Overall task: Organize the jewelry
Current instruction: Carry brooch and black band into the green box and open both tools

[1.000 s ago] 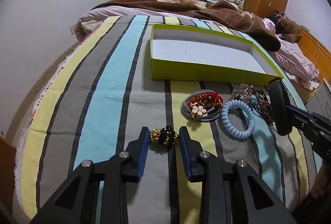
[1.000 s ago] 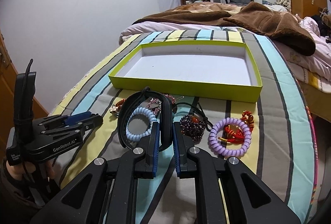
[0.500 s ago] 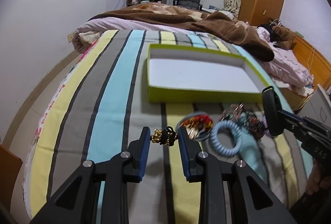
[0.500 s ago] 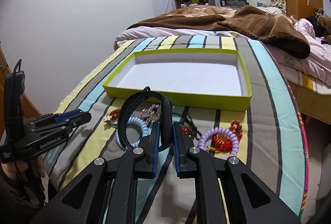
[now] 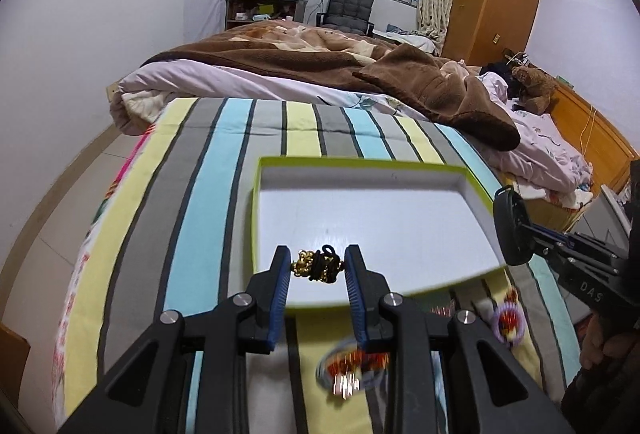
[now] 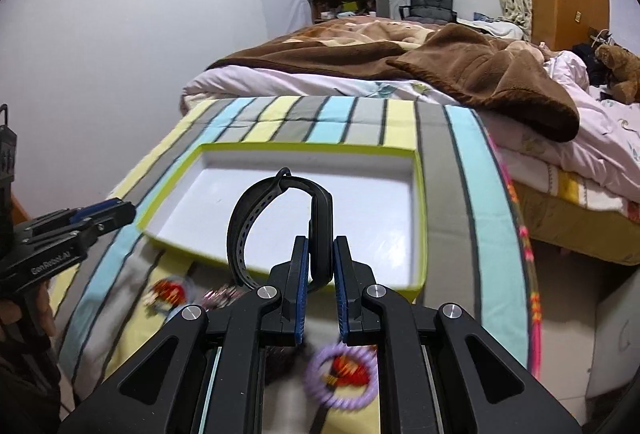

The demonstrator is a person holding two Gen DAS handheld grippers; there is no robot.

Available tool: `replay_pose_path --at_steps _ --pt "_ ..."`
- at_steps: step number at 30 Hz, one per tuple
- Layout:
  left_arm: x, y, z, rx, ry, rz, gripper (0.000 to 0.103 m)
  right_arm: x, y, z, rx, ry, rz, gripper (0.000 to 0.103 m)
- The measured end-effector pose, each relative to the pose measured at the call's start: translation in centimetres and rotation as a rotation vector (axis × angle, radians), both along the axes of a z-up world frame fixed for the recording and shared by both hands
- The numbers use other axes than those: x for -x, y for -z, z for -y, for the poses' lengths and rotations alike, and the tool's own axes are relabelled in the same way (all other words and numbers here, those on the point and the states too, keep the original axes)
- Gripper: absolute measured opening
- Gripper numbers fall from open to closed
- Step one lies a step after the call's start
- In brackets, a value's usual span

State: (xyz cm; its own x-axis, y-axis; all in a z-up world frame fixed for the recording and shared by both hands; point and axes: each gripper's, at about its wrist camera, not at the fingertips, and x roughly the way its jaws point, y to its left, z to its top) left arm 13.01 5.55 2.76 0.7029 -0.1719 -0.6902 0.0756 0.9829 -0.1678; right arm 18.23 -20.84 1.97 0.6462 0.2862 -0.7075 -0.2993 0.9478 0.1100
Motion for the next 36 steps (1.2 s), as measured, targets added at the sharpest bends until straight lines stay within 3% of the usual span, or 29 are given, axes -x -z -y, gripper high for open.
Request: replay_pose_path --at_steps 16,36 --pt "-8.9 3.2 0.9 -0.020 0.032 -0.087 0.029 -8.4 3.4 0.0 0.144 0.039 -0.095 0.013" --pt "-10.6 5.3 1.7 -0.075 0.038 -0.133 0.030 -10.7 5.3 -1.0 0.233 0.017 -0.150 0.013"
